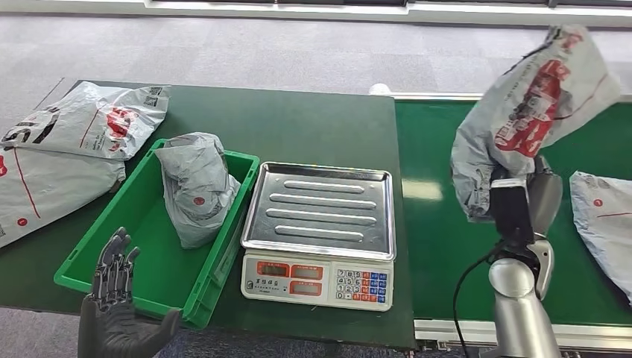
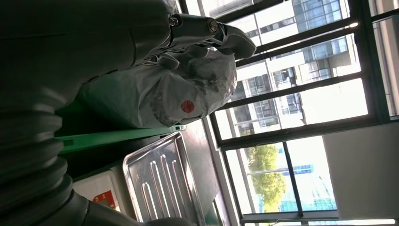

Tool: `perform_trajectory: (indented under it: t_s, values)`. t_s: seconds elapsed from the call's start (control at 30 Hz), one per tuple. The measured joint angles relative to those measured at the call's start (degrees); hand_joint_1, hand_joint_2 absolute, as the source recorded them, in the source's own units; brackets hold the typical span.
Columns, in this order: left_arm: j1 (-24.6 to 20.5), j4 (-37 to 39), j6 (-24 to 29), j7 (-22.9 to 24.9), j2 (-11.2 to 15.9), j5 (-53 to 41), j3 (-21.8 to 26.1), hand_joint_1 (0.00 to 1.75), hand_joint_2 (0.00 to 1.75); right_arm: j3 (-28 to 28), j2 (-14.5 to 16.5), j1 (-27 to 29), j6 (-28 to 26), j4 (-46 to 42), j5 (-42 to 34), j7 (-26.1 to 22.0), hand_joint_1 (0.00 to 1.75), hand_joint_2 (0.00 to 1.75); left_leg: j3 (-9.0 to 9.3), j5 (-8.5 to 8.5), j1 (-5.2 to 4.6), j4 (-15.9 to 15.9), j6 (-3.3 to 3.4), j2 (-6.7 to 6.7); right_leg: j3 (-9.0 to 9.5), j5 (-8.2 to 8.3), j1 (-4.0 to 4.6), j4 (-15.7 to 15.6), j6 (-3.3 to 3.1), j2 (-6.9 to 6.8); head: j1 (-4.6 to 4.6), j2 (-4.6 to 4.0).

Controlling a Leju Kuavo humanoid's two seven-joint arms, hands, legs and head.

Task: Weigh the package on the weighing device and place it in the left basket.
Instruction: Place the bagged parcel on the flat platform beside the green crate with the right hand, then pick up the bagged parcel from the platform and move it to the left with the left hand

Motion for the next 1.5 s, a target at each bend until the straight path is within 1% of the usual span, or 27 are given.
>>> perform_trajectory:
  t_s: [0.07, 0.1, 0.2, 0.23, 0.27, 0.3, 0.37, 0.5, 0.63, 0.8, 1.1, 1.2, 1.3, 1.5]
  values:
    - [-1.08, 0.91, 1.55, -0.39, 1.22, 0.78, -1.13, 0.0, 1.75, 6.24, 0.65, -2.18, 4.42, -0.51, 3.01, 2.39, 1.75, 1.75, 0.12, 0.05, 0.01, -0.01, -0.08, 0.07, -0.04, 0.02, 0.02, 0.03, -0.05, 0.08, 0.0, 0.0]
    - [-1.62, 1.43, 2.25, -0.61, 1.87, 1.06, -1.76, 0.0, 1.75, 9.54, 0.93, -3.48, 8.06, -0.53, 4.43, 4.1, 1.75, 1.75, 0.16, 0.1, 0.03, -0.02, -0.13, 0.09, -0.07, 0.06, 0.04, 0.05, -0.1, 0.1, 0.0, 0.0]
    - [-2.88, 3.0, 4.06, -0.96, 3.7, 1.44, -3.7, 0.0, 1.75, 19.89, 2.14, -7.69, 21.33, 0.71, 8.02, 9.93, 1.75, 1.75, 0.2, 0.22, 0.1, -0.02, -0.24, 0.07, -0.14, 0.14, 0.12, 0.09, -0.21, 0.08, 0.0, 0.0]
    - [-3.14, 3.39, 4.64, -0.86, 4.2, 1.52, -4.28, 0.0, 1.75, 23.05, 2.71, -8.89, 24.7, 1.61, 8.83, 11.65, 1.75, 1.75, 0.2, 0.23, 0.11, -0.01, -0.26, 0.05, -0.14, 0.14, 0.15, 0.09, -0.22, 0.06, -0.01, 0.0]
    - [-3.3, 3.66, 5.15, -0.67, 4.6, 1.61, -4.73, 0.0, 1.75, 25.76, 3.29, -9.81, 26.86, 2.67, 9.35, 13.01, 1.75, 1.75, 0.2, 0.24, 0.12, -0.01, -0.26, 0.02, -0.14, 0.14, 0.17, 0.09, -0.23, 0.03, -0.01, 0.0]
    - [-3.38, 3.83, 5.56, -0.42, 4.88, 1.69, -5.04, 0.0, 1.75, 27.89, 3.77, -10.46, 27.99, 3.69, 9.74, 13.94, 1.75, 1.75, 0.19, 0.25, 0.14, -0.01, -0.27, -0.03, -0.14, 0.14, 0.17, 0.09, -0.23, -0.03, -0.01, 0.0]
    - [-3.34, 3.96, 6.05, 0.07, 5.3, 1.79, -5.34, 0.0, 1.75, 30.73, 4.44, -11.25, 28.51, 5.6, 10.31, 14.62, 1.75, 1.75, 0.13, 0.25, 0.16, -0.01, -0.27, -0.17, -0.14, 0.13, 0.16, 0.09, -0.23, -0.16, -0.01, 0.0]
    - [-3.16, 3.96, 6.25, 0.64, 5.69, 1.75, -5.5, 0.0, 1.75, 32.64, 4.98, -12.32, 28.85, 8.03, 11.54, 14.06, 1.75, 1.75, 0.03, 0.24, 0.14, 0.0, -0.27, -0.2, -0.19, 0.14, 0.14, 0.09, -0.23, -0.15, 0.0, 0.0]
    - [-2.81, 3.84, 5.79, 1.02, 5.66, 1.09, -5.48, 0.0, 1.75, 33.27, 5.73, -13.35, 29.53, 9.98, 13.06, 14.16, 0.0, 1.75, 0.02, 0.24, 0.13, 0.01, -0.27, -0.2, -0.23, 0.14, 0.13, 0.08, -0.23, -0.17, 0.0, 0.0]
    - [-2.36, 3.45, 5.35, 1.57, 5.21, 0.23, -5.47, 0.0, 1.75, 33.91, 6.34, -14.56, 29.25, 12.74, 16.32, 16.99, 0.0, 1.75, 0.02, 0.26, 0.13, 0.01, -0.29, -0.2, -0.23, 0.14, 0.17, 0.08, -0.24, -0.17, 0.0, 0.0]
    - [-1.94, 2.67, 4.49, 1.91, 4.19, -0.19, -5.15, 0.0, 1.75, 33.91, 7.35, -15.91, 28.13, 16.65, 16.71, 17.26, 0.0, 1.75, 0.02, 0.27, 0.14, 0.01, -0.31, -0.2, -0.24, 0.14, 0.17, 0.09, -0.24, -0.16, 0.0, 0.0]
    - [-2.06, 2.09, 3.88, 1.9, 3.61, -0.22, -4.86, 0.0, 1.75, 33.89, 7.84, -16.02, 26.08, 17.18, 14.79, 16.05, 0.0, 1.75, 0.03, 0.27, 0.14, 0.01, -0.31, -0.2, -0.26, 0.14, 0.16, 0.09, -0.24, -0.16, 0.0, 0.0]
    - [-3.24, 1.72, 3.83, 1.93, 3.49, -2.33, -5.27, 0.0, 1.75, 33.51, 8.43, -15.98, 24.35, 16.91, 10.98, 13.7, 0.0, 1.75, 0.04, 0.28, 0.13, 0.02, -0.31, -0.2, -0.27, 0.15, 0.16, 0.09, -0.24, -0.16, 0.0, 0.0]
    - [-8.15, 1.97, 8.5, 3.31, 3.76, -9.74, -9.88, 0.0, 1.75, 31.25, 9.62, -14.72, 20.19, 11.97, 4.69, 11.09, 0.0, 1.75, 0.06, 0.29, 0.13, 0.03, -0.32, -0.19, -0.26, 0.19, 0.16, 0.09, -0.29, -0.15, 0.0, 0.0]
